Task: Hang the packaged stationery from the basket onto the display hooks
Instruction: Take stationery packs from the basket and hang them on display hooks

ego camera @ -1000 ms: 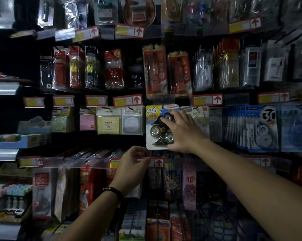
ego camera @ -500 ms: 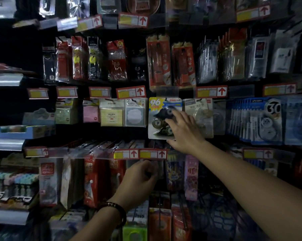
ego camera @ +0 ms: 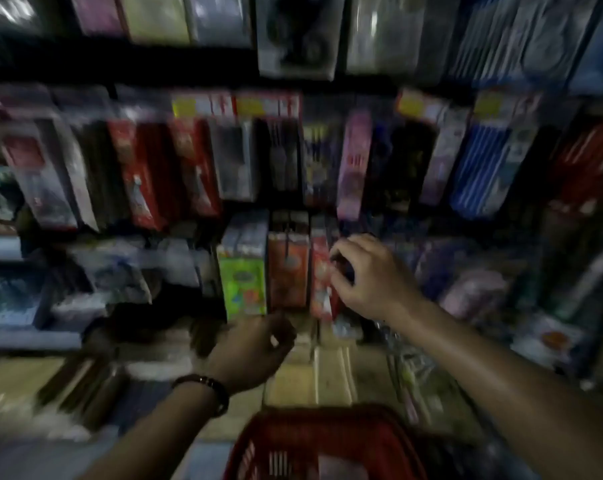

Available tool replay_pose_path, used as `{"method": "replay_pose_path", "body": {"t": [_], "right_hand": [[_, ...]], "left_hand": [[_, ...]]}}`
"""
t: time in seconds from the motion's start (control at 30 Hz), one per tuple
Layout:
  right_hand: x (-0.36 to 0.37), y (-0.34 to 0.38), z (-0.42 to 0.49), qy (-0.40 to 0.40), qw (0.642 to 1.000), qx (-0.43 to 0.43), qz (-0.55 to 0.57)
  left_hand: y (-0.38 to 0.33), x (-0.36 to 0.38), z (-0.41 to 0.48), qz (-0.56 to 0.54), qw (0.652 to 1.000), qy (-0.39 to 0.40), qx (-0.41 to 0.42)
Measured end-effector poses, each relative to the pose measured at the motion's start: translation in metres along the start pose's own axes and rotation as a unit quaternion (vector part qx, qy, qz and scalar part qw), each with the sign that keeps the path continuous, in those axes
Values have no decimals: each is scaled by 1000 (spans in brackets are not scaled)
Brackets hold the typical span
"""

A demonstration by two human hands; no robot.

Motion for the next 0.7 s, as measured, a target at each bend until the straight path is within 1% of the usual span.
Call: {"method": "replay_pose_path", "body": {"t": [0.07,0.17,0.27,0.33,0.43,0.5,0.53,0.57,0.63,0.7], "right_hand": [[52,-9,-59,80,994,60,53],[125,-19,-149,197,964,155,89],[188,-27,-236,300,912,249,124],[226,-30,-289,342,879,300,144],[278,-30,-367,404,815,381,162],[310,-29,-416,419,768,442,198],[325,-30,-438,414,746,474,216],[337,-30,-459,407,716,519,230],[358,-31,-493,353,651,621,257],[380,-30,-521,275,588,703,289]], "left_hand": [[20,51,-19,24,999,36,-8],[56,126,-45,35,992,109,-49],[84,191,-64,31,980,184,-74],[103,228,-69,38,970,224,-86],[130,283,-73,59,949,287,-116],[141,315,-72,68,931,332,-132],[146,331,-69,68,924,351,-136],[149,343,-67,64,917,368,-141],[155,365,-64,52,911,383,-143],[151,378,-58,37,918,378,-117]]}}
Point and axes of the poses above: each hand's wrist, its own z-axis towards the middle knuckle, its own x-axis out of the palm, y = z × x, the point moved 9 cm from there along z, towards the middle knuckle, and after that the axes turned 8 degrees about -x, right-handed, at the moved point
